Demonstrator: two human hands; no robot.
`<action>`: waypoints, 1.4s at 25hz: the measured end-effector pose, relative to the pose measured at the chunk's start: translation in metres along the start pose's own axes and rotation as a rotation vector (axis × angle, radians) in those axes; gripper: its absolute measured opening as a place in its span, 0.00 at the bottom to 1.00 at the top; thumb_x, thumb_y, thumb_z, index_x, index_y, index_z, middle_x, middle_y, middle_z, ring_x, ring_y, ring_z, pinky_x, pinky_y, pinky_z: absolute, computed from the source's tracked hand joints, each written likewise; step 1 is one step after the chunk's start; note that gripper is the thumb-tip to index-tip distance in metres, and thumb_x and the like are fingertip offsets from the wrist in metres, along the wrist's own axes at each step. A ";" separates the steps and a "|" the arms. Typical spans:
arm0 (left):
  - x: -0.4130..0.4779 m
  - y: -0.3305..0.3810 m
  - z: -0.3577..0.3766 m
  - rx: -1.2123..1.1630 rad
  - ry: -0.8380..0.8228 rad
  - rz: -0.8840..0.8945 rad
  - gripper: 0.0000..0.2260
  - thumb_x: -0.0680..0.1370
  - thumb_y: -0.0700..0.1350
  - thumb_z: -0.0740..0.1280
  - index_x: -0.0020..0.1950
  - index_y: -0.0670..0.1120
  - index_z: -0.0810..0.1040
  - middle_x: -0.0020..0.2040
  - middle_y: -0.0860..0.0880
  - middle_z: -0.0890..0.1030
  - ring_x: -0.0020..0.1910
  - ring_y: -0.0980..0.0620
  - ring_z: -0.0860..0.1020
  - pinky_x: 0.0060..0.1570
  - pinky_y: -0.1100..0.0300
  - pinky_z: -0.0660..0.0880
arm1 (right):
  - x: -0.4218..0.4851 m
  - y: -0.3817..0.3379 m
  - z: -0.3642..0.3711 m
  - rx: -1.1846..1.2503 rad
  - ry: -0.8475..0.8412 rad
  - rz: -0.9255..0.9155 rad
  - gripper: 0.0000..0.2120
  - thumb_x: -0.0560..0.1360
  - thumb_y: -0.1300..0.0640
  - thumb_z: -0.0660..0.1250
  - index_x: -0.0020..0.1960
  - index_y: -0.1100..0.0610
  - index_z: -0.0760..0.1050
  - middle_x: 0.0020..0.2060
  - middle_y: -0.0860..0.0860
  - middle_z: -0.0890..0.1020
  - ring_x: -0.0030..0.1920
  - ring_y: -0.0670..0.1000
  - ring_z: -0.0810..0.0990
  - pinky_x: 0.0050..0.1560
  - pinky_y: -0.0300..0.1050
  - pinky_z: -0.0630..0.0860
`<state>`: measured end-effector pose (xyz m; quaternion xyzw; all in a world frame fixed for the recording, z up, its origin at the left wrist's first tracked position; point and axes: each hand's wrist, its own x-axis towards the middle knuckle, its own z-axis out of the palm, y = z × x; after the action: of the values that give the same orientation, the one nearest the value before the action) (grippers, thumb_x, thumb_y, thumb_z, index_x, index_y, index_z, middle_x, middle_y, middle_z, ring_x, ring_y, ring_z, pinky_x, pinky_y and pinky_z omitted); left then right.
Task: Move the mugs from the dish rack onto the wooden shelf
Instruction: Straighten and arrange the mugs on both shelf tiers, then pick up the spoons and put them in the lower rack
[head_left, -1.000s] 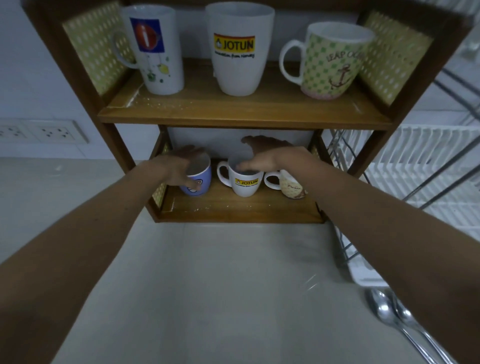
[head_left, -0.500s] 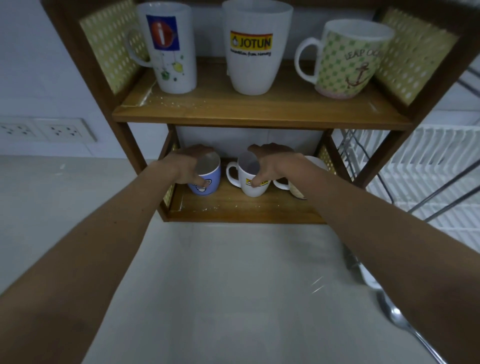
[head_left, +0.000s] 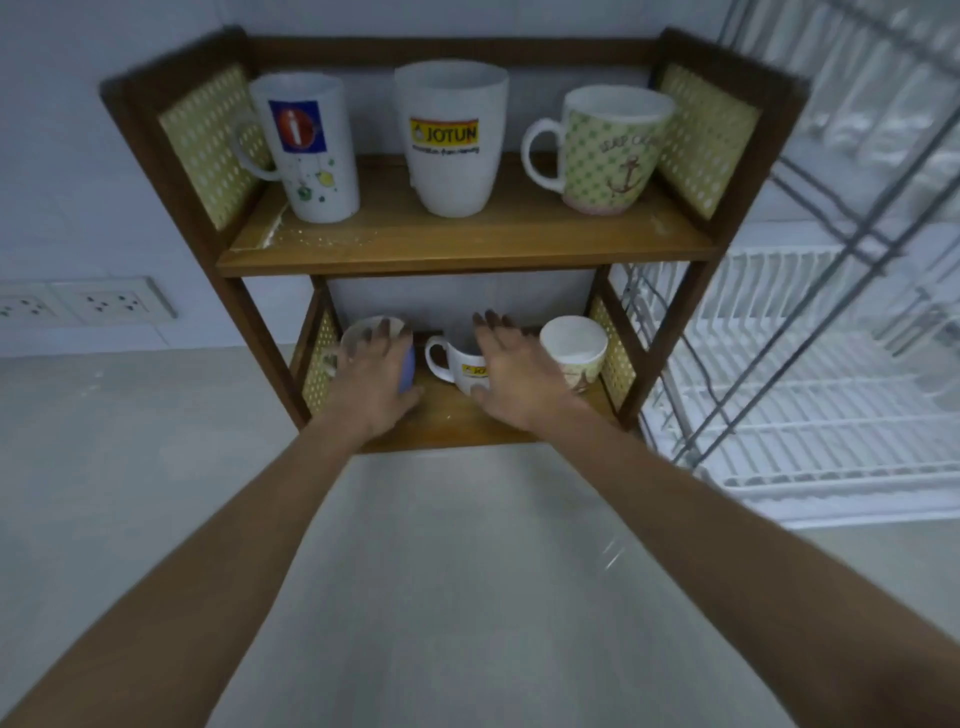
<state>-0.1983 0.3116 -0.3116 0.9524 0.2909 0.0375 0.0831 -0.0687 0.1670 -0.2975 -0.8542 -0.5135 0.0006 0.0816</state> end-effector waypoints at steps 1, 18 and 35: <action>-0.017 0.011 0.006 -0.069 0.077 0.011 0.34 0.75 0.50 0.67 0.77 0.47 0.55 0.77 0.42 0.57 0.76 0.41 0.55 0.73 0.43 0.55 | -0.025 -0.003 0.002 0.105 0.081 0.000 0.37 0.74 0.53 0.65 0.77 0.59 0.50 0.77 0.57 0.56 0.76 0.56 0.54 0.73 0.52 0.60; -0.215 0.332 0.118 -0.366 0.033 0.205 0.22 0.74 0.43 0.61 0.68 0.52 0.73 0.57 0.47 0.78 0.56 0.45 0.75 0.56 0.54 0.72 | -0.335 0.206 0.004 0.315 0.182 0.311 0.10 0.72 0.60 0.66 0.53 0.56 0.79 0.48 0.52 0.81 0.50 0.54 0.78 0.45 0.47 0.75; -0.234 0.381 0.138 -0.030 0.000 -0.241 0.13 0.80 0.44 0.56 0.60 0.43 0.74 0.56 0.42 0.77 0.54 0.43 0.75 0.51 0.53 0.72 | -0.344 0.232 0.015 0.289 -0.210 0.266 0.08 0.73 0.55 0.66 0.49 0.58 0.78 0.48 0.56 0.78 0.47 0.57 0.79 0.43 0.45 0.75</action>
<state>-0.1672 -0.1495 -0.3846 0.9092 0.4027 0.0313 0.1011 -0.0286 -0.2390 -0.3735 -0.8891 -0.3963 0.1739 0.1487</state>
